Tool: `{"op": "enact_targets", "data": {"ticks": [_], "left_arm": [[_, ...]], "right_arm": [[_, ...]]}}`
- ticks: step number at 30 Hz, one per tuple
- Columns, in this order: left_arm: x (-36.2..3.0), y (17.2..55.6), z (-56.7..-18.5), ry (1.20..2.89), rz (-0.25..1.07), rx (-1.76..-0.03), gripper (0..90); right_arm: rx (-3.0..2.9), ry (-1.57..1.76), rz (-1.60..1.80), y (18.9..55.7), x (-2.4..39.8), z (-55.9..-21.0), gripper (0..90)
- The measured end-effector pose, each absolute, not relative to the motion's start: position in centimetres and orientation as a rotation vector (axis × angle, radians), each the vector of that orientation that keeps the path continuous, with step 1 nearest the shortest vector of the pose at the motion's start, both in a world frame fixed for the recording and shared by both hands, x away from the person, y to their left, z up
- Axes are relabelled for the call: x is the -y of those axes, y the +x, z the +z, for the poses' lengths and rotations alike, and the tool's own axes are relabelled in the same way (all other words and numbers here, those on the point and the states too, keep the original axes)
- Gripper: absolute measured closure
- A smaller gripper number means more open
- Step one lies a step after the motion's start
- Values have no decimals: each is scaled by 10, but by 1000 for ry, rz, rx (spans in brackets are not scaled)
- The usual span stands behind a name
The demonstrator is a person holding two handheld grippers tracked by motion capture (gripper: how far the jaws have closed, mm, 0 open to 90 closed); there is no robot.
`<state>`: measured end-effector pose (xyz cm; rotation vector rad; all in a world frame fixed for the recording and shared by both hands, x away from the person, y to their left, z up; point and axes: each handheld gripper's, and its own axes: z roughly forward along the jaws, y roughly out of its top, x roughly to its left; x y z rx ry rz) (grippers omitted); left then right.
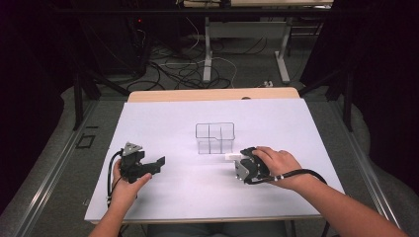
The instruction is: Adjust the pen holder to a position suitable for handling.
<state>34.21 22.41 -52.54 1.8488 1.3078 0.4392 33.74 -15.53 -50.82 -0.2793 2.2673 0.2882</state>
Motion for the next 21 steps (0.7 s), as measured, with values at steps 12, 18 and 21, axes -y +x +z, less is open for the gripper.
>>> {"op": "enact_targets", "data": {"ticks": [12, 18, 21], "left_arm": [[-219, 344, -526, 1899, 372, -1263, 156], [-212, 343, -520, 1980, 375, -1173, 162], [-206, 341, -513, 1981, 365, -1131, 172]], "right_arm": [[-2143, -526, 191, 335, 162, -506, 670], [-2143, -583, 179, 335, 163, -504, 670], [-2135, -604, 190, 336, 164, -502, 670]]}}
